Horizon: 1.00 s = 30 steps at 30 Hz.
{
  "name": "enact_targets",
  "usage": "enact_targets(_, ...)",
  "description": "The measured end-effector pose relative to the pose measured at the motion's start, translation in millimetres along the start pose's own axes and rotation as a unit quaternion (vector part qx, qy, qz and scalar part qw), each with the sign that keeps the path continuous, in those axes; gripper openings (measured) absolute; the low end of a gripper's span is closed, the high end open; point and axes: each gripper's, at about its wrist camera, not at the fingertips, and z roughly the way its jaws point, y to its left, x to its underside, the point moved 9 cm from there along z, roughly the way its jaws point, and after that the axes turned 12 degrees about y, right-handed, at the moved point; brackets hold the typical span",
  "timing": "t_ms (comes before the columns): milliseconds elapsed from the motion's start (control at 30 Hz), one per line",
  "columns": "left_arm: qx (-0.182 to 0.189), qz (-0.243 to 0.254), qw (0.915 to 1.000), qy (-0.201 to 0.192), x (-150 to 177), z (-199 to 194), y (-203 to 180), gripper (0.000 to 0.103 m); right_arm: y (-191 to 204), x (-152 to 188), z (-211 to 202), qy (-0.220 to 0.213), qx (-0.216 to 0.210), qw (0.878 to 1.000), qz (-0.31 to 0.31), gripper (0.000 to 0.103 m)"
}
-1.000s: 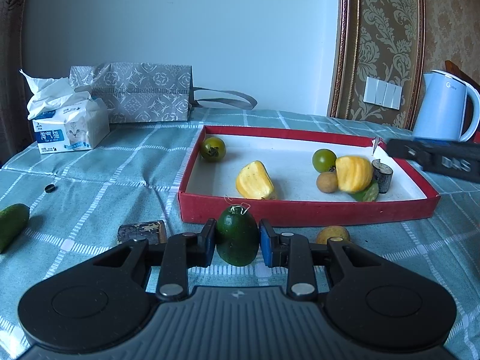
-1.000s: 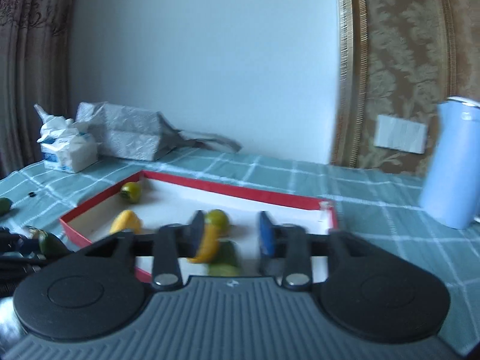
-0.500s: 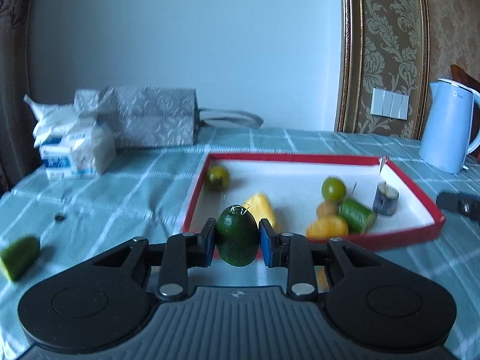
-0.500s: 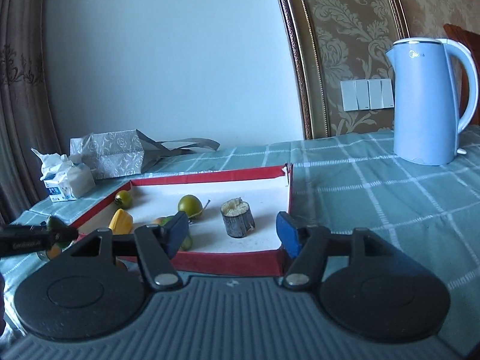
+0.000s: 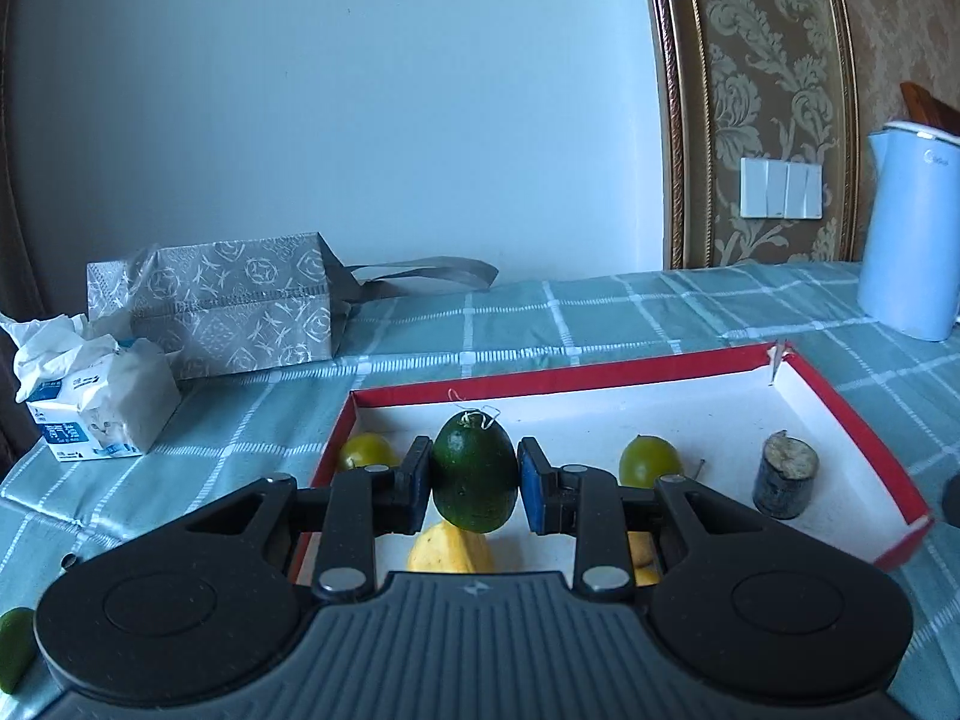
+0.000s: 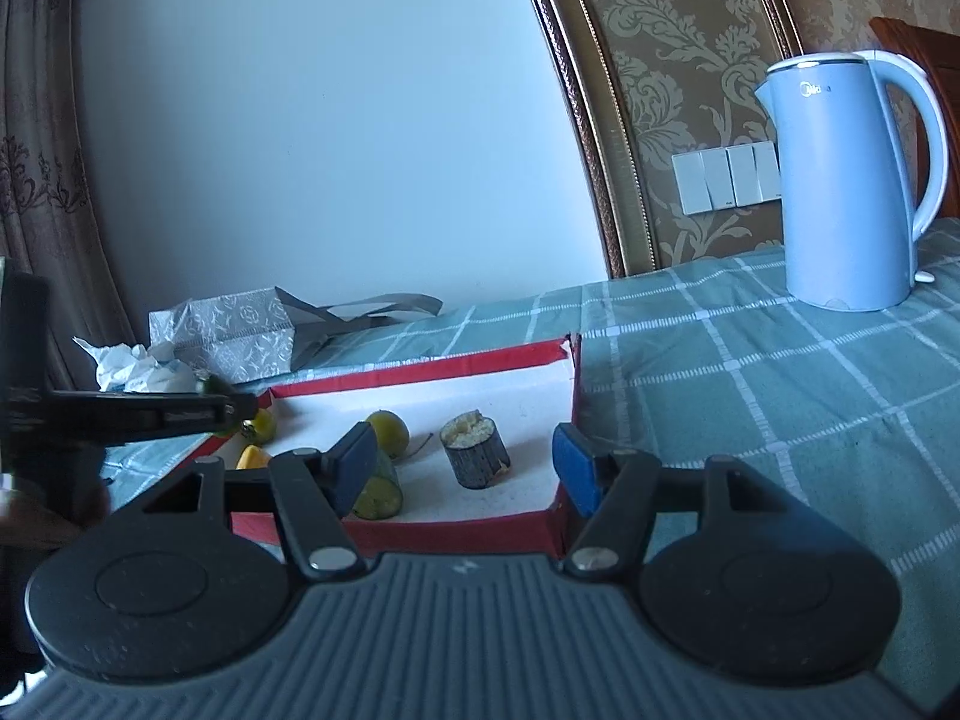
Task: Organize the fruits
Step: 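Lower the yellow chunk and green oval fruit into the tray and open both tools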
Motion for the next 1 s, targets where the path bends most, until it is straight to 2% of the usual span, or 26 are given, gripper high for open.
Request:
enact_targets(100, 0.000, -0.012, 0.9999, 0.012, -3, 11, -1, 0.030, 1, 0, 0, 0.001, -0.005, 1.000, 0.000, 0.063)
enact_targets(133, -0.001, -0.014, 0.9997, 0.018, -4, 15, 0, 0.035, 2, 0, 0, 0.003, -0.006, 1.000, 0.001, 0.063)
enact_targets(167, -0.002, -0.017, 0.9997, 0.017, -5, 17, 0, 0.050, 1, 0, 1, 0.005, -0.007, 1.000, 0.001, 0.066)
enact_targets(200, -0.004, -0.021, 0.9997, 0.013, -6, 18, 1, 0.059, 2, 1, 1, 0.005, -0.006, 1.000, 0.002, 0.069)
enact_targets(233, -0.007, -0.024, 0.9997, 0.006, -8, 18, 3, 0.075, 2, 0, 1, 0.004, -0.006, 1.000, 0.001, 0.071)
enact_targets(267, -0.011, -0.028, 0.9996, 0.000, -9, 17, 4, 0.082, 3, 0, 0, 0.003, -0.006, 1.000, 0.000, 0.071)
enact_targets(433, -0.013, -0.031, 0.9994, 0.000, -9, 18, 8, 0.082, 5, 1, 1, 0.004, -0.007, 1.000, -0.004, 0.071)
enact_targets(467, -0.014, -0.034, 0.9993, 0.000, -8, 17, 10, 0.082, 5, 1, 1, 0.005, -0.005, 1.000, -0.006, 0.074)
enact_targets(633, -0.004, -0.063, 0.9980, -0.002, 6, -4, 32, 0.082, 10, 3, 2, 0.008, -0.007, 1.000, -0.022, 0.075)
enact_targets(800, -0.009, -0.082, 0.9964, -0.019, 39, -45, 74, 0.083, 27, 10, 4, 0.018, -0.029, 0.998, -0.054, 0.079)
enact_targets(933, -0.026, -0.102, 0.9940, -0.028, 75, -71, 112, 0.086, 55, 23, 11, 0.042, -0.052, 0.993, -0.100, 0.079)
enact_targets(1000, -0.038, -0.106, 0.9929, -0.039, 91, -79, 127, 0.086, 72, 30, 15, 0.049, -0.048, 0.989, -0.132, 0.079)
